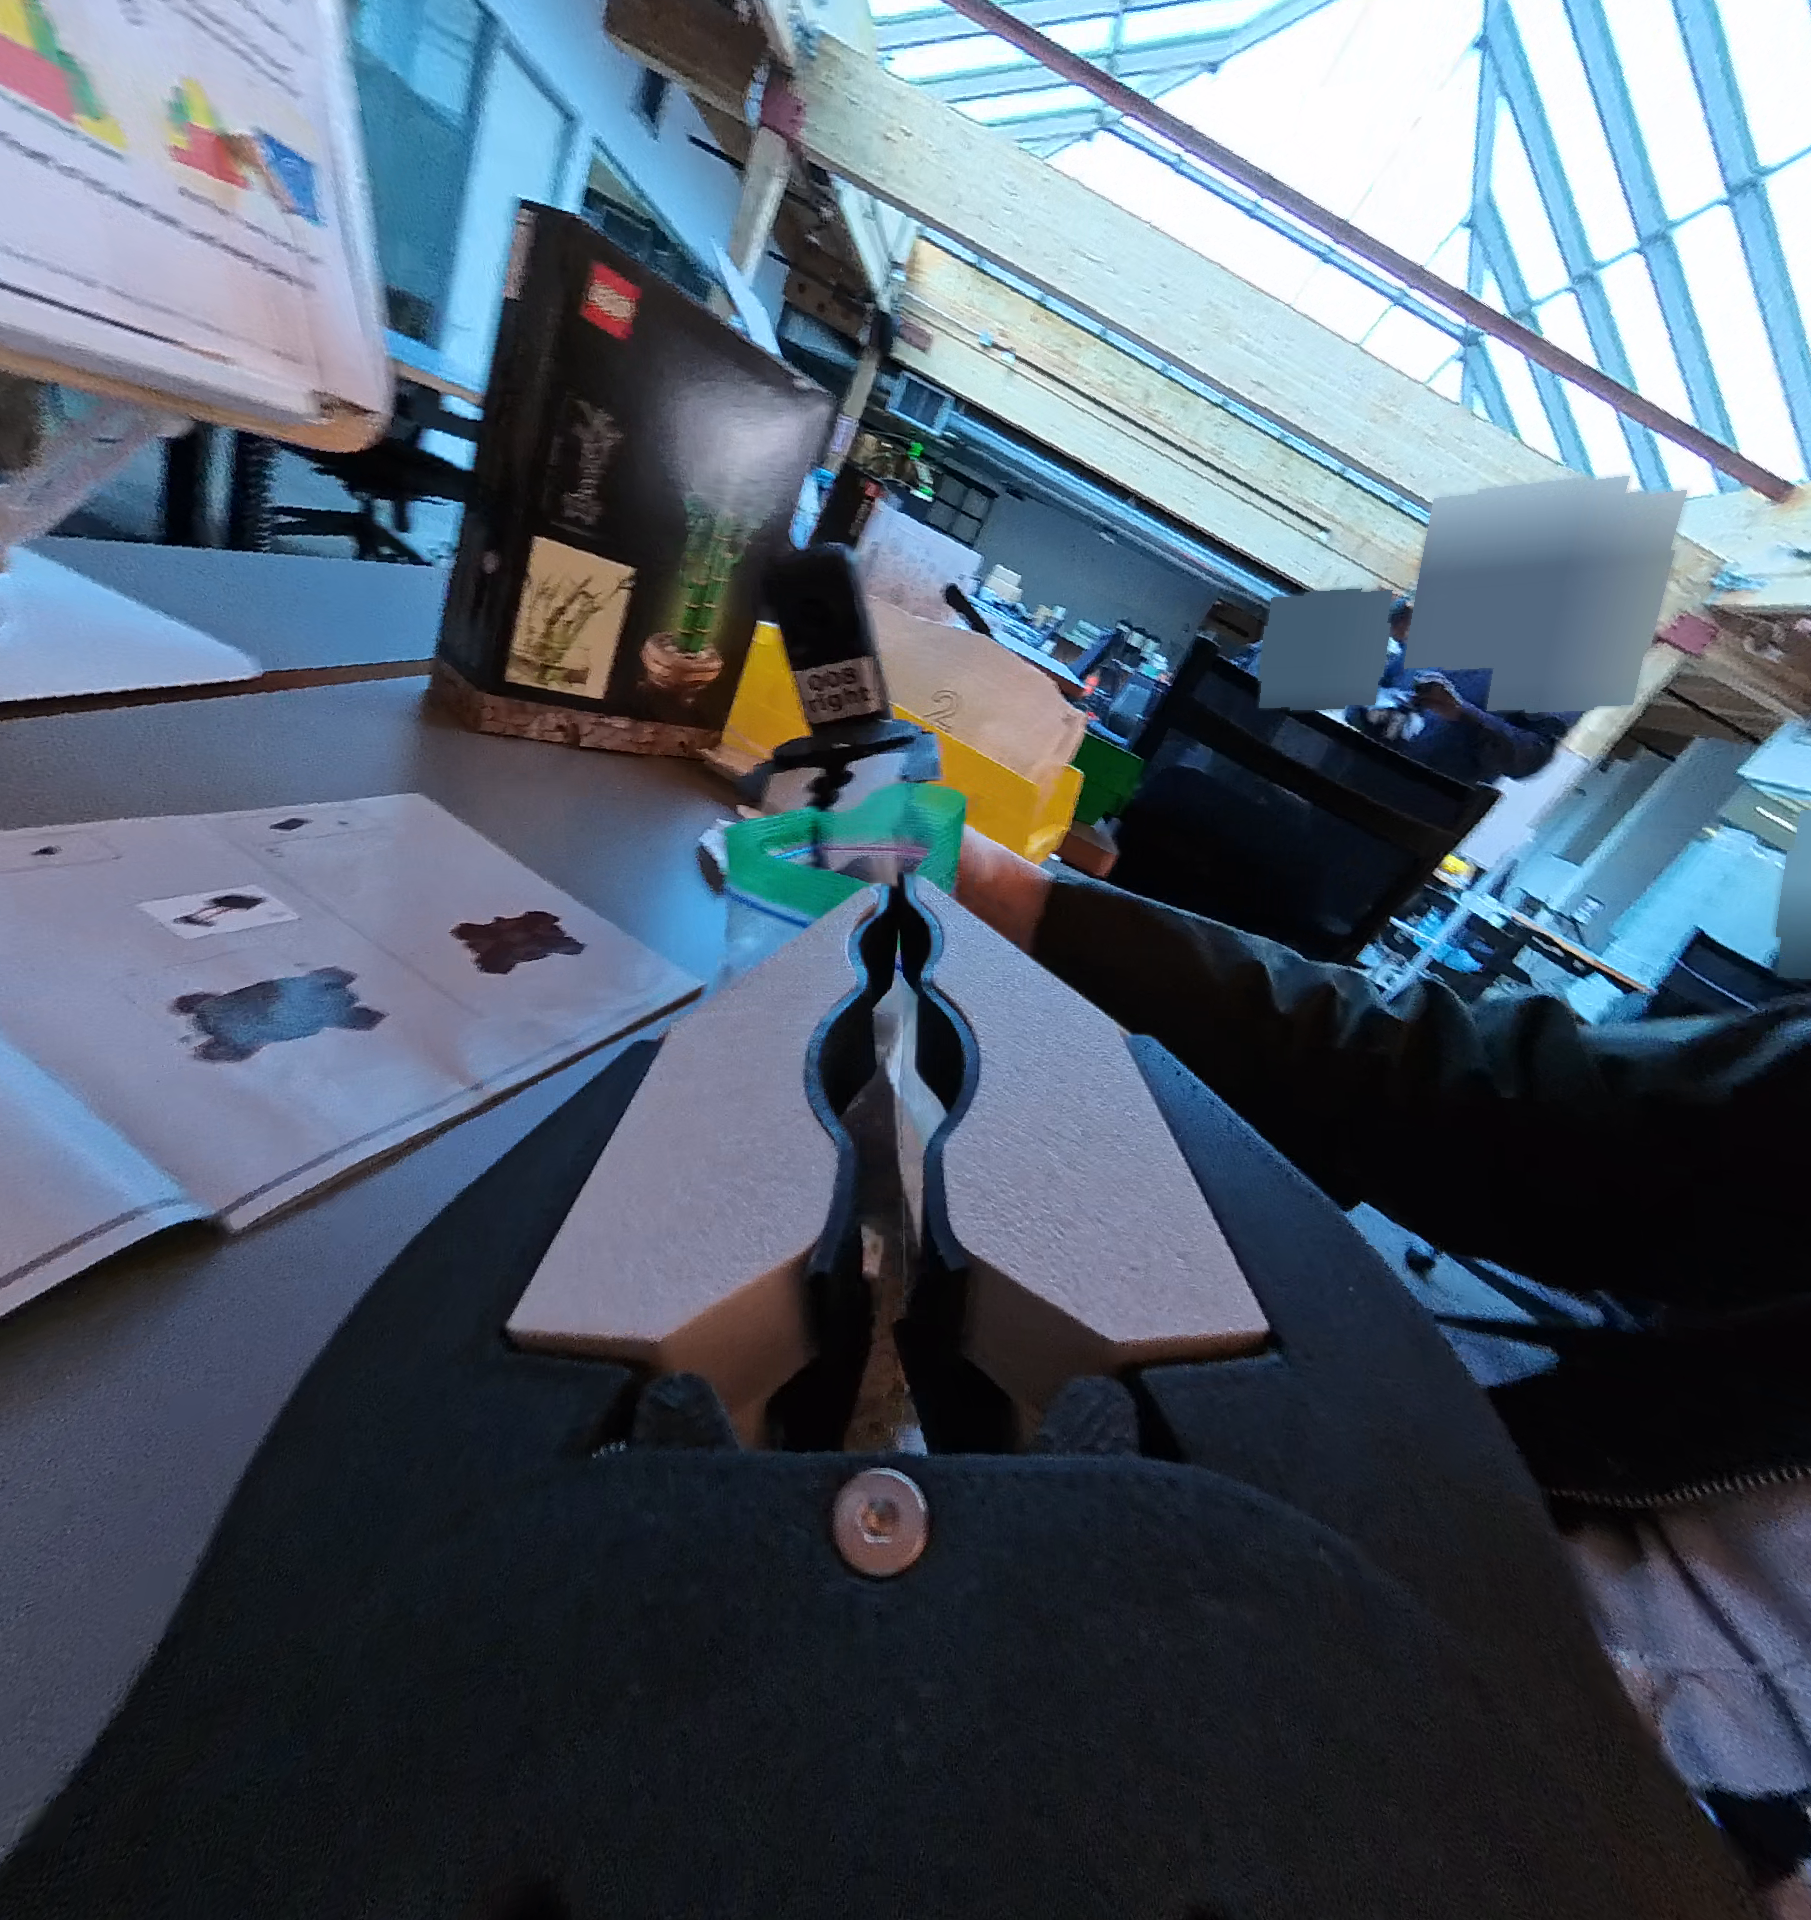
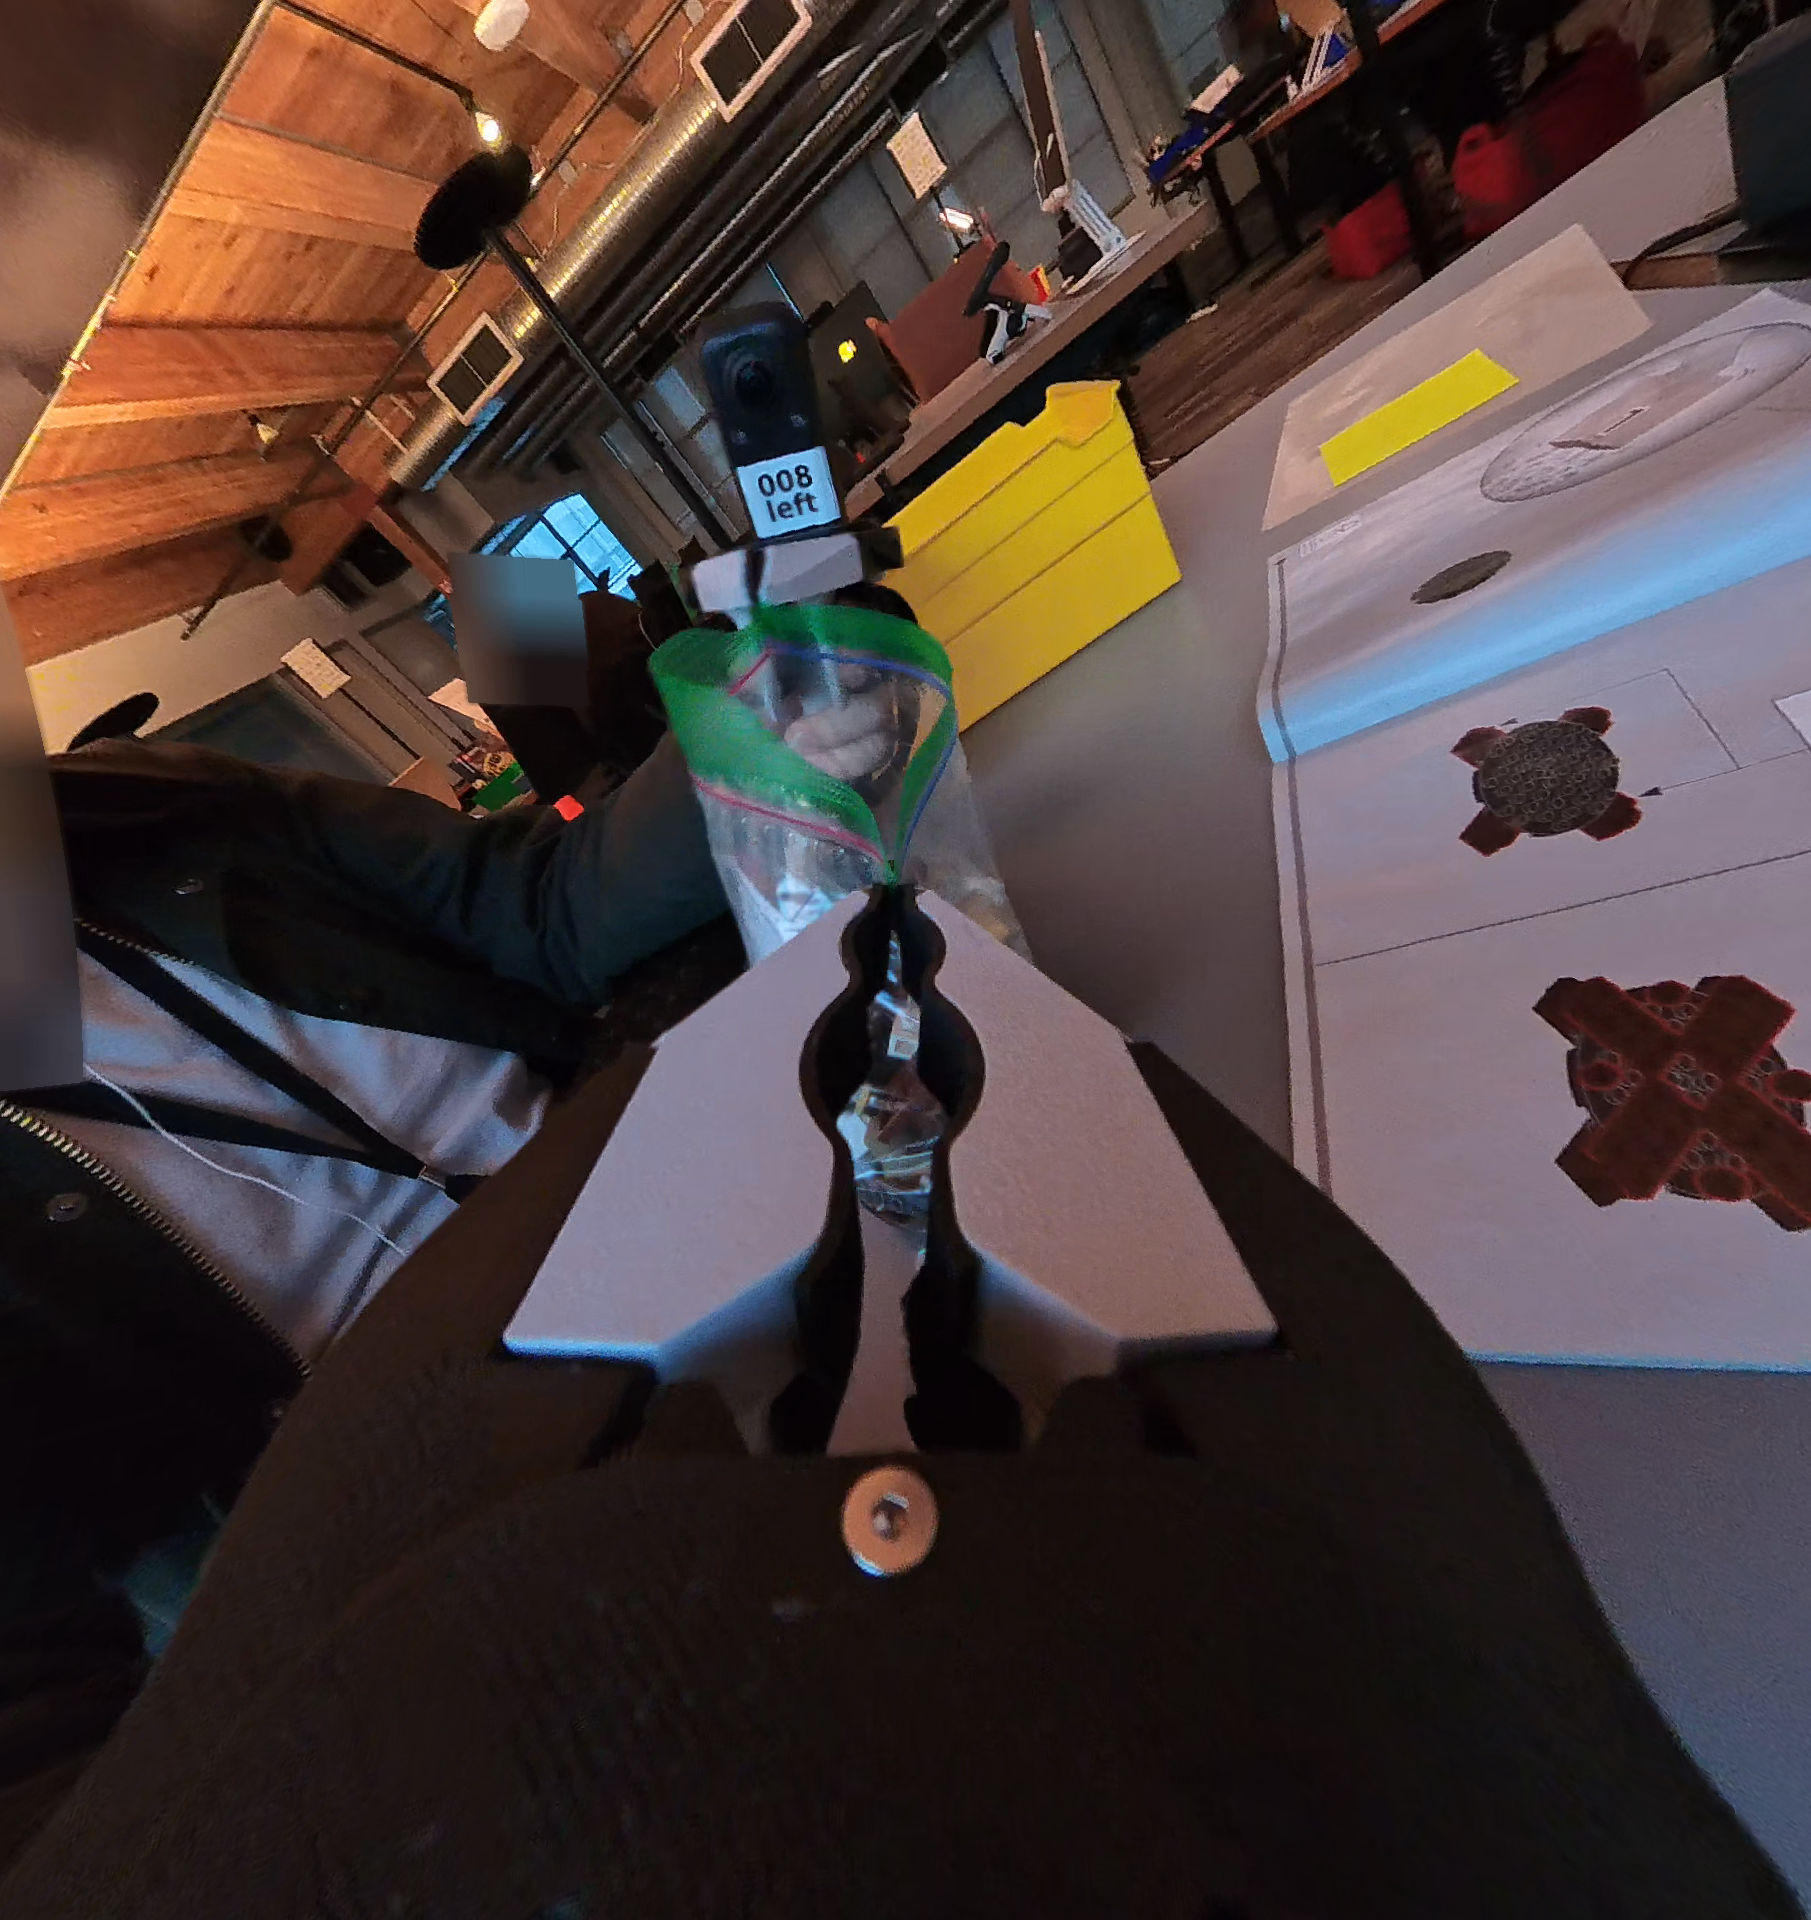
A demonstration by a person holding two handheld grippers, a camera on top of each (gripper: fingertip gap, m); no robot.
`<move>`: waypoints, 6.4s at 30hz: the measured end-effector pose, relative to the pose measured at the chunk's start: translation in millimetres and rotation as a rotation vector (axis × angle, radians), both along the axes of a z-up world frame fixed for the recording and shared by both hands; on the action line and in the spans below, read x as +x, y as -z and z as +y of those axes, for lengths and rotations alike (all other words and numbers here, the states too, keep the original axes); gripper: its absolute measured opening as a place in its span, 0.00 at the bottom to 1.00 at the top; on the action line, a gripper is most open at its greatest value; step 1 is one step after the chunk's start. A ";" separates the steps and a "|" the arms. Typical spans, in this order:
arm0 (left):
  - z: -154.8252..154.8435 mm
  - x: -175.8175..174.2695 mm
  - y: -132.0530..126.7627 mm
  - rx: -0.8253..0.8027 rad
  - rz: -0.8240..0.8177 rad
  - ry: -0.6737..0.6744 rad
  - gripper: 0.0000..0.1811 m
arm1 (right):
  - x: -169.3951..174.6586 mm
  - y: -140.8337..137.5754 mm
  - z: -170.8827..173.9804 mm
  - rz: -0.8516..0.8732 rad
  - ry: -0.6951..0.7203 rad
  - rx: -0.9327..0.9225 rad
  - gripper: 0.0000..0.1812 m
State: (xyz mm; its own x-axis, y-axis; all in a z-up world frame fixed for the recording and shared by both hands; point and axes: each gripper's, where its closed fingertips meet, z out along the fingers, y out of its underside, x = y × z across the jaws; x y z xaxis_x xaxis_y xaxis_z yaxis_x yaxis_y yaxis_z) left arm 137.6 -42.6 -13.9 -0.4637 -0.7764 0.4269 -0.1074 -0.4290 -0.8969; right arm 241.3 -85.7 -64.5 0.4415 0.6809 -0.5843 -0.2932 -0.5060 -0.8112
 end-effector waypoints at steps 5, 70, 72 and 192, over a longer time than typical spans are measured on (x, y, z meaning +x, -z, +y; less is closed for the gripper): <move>49.5 -1.8 10.6 -0.052 0.091 -0.248 0.00 | -0.4 -4.5 -5.5 -0.091 0.043 0.025 0.00; -85.1 116.8 39.0 0.985 0.692 0.438 0.00 | 16.1 -29.8 -39.9 -0.423 0.154 0.259 0.00; -85.3 116.9 38.3 0.982 0.676 0.444 0.00 | 16.1 -30.4 -40.2 -0.413 0.154 0.259 0.00; -27.7 -130.9 9.8 1.905 0.176 -0.748 0.53 | -230.5 -16.0 31.8 -0.776 0.203 0.301 0.46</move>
State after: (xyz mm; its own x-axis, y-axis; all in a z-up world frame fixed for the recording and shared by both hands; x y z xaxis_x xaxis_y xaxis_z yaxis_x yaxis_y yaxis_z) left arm 6.7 -70.3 -23.7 0.0348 -0.1819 -0.9827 -0.5086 0.8432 -0.1741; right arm 10.9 -53.9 -48.5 0.7719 0.6230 0.1268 0.3388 -0.2344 -0.9112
